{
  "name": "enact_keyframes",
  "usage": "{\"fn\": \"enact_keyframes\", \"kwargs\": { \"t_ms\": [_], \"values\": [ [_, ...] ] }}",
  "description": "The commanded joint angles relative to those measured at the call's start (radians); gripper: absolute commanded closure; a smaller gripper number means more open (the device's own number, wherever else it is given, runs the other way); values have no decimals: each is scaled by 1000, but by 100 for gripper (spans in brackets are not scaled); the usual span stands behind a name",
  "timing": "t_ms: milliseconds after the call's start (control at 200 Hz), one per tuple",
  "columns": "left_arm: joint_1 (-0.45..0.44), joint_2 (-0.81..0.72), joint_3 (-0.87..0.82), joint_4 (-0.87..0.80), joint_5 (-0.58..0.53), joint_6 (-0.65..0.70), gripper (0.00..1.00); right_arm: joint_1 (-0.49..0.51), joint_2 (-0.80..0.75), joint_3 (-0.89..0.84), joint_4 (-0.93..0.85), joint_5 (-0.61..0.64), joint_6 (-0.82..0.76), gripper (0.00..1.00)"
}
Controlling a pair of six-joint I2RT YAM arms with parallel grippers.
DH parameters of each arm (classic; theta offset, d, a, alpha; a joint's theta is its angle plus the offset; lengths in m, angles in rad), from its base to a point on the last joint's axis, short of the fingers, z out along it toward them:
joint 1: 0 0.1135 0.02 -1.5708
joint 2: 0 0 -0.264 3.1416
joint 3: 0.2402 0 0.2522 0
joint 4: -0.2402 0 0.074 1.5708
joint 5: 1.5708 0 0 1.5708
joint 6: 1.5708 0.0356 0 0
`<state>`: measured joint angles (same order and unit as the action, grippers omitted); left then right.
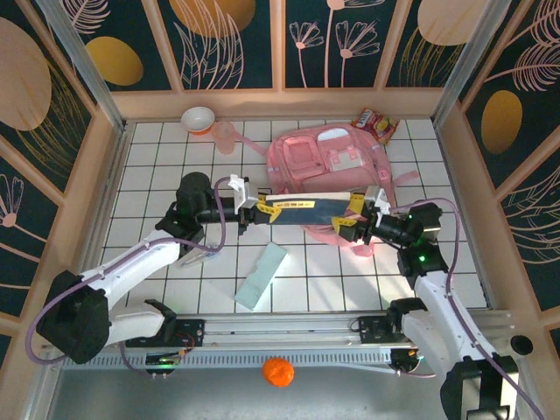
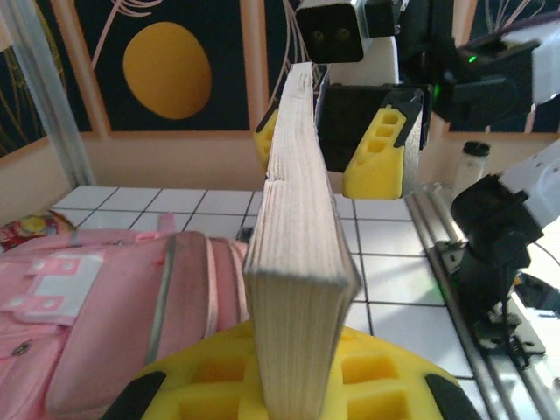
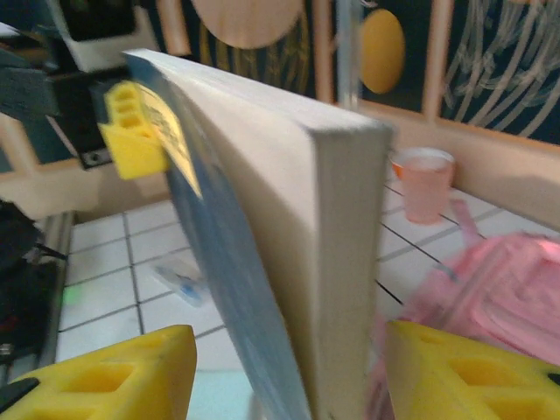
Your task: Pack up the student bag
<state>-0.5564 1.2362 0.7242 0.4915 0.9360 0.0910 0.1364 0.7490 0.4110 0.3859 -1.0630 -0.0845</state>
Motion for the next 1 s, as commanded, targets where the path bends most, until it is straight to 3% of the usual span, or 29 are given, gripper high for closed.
{"fn": "enact_keyframes", "kwargs": {
  "t_ms": [0,110,190,230,320,380,495,596,756,996],
  "values": [
    [-2,24,48,144,98,-105,100,-6,25,35,129,-146,98,46],
    [-2,47,71,106,105,-96,100,-6,59,49,205,-212,145,61],
    [-2,49,72,107,89,-101,100,-8,84,77,199,-257,137,100],
    [-2,49,75,102,52,-101,95,-14,92,107,129,-257,95,100],
    [-2,49,94,40,-90,-61,49,-66,92,143,12,-220,53,100],
    [-2,58,117,-36,-186,20,35,-130,73,128,53,-160,140,100],
    [-12,104,183,-168,-330,184,30,-285,3,60,194,22,434,100],
    [-41,172,240,-247,-406,327,26,-399,-43,61,63,225,575,100],
    [-133,335,361,-350,-494,543,20,-472,-72,134,-210,378,614,100],
    [-239,596,530,-352,-482,618,18,-472,-118,163,-365,411,552,100]
  ]
}}
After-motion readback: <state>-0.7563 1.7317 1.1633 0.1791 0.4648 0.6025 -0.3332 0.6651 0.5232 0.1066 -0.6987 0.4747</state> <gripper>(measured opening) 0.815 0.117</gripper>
